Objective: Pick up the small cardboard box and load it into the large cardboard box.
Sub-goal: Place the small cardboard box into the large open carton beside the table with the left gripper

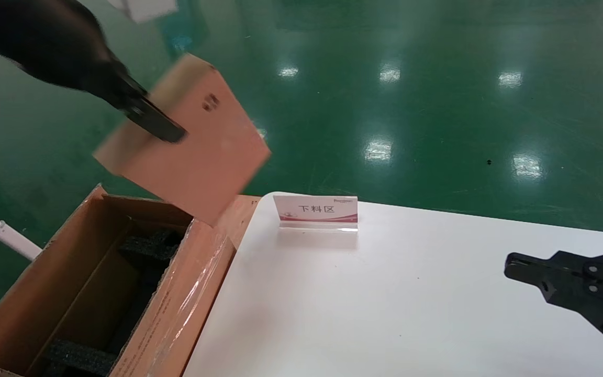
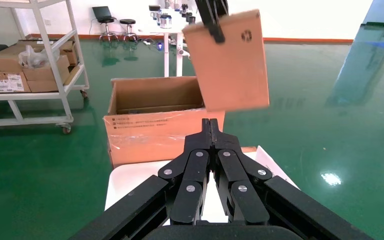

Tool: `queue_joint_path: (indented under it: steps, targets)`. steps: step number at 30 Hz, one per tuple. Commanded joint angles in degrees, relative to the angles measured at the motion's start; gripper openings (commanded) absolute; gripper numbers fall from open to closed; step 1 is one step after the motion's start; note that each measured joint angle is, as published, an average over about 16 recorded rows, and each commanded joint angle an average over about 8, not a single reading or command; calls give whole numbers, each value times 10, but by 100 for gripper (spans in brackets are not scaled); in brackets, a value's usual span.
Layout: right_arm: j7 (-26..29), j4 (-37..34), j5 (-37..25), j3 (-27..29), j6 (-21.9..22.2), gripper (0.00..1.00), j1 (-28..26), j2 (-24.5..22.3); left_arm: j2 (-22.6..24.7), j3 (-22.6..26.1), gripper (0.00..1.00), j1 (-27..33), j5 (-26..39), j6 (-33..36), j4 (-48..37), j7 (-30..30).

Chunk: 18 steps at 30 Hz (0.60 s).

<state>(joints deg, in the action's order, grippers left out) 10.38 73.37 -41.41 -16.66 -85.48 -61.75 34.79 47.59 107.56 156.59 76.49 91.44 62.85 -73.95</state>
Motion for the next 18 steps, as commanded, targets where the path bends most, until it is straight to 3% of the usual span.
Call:
queue_joint_path:
  steps: [1,5,13,18]
  targets:
    - [0,0,0,0,0,0,0,0,4,23,0,31,0,3,-13,13]
    - [0,0,0,0,0,0,0,0,7,98,0,75,-13,4,-31,32]
    - [0,0,0,0,0,97,0,0,8,250,0,104,-64,7,-49,47]
    - [0,0,0,-1,0,100,0,0,6,328,0,104,-101,3,-59,55]
